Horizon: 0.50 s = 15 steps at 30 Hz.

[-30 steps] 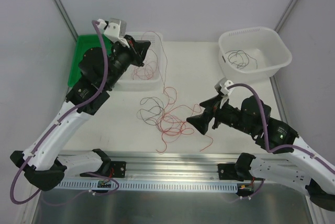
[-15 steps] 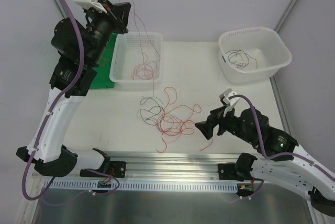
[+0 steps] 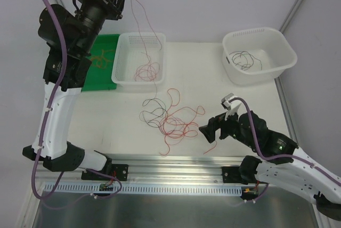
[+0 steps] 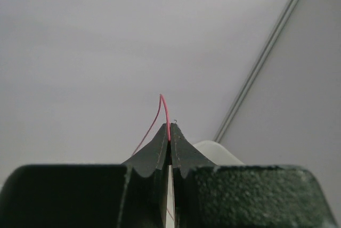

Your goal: Untangle the cables

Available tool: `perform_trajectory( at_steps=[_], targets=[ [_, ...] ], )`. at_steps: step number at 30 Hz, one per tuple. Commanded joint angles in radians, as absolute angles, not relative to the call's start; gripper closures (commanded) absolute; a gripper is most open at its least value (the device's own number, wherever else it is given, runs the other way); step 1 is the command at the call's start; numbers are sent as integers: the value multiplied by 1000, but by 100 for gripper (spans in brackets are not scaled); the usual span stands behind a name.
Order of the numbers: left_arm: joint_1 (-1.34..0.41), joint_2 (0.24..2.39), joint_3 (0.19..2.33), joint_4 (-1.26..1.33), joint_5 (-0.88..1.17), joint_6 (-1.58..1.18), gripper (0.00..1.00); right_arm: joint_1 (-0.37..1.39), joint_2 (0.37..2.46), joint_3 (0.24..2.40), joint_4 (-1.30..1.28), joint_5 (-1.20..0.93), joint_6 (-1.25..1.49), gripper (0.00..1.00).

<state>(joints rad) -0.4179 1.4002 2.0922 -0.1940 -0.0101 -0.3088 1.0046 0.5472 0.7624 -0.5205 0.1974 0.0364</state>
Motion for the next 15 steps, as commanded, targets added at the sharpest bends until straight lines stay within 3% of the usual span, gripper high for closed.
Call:
perform_trajectory(
  at_steps=[1, 15],
  targets=[
    [-417, 1375, 2111, -158, 87, -394, 100, 1002, 577, 744, -436, 181, 58, 1],
    [-417, 1155, 1758, -156, 77, -427, 100, 1000, 1001, 805, -14, 77, -5, 21]
  ],
)
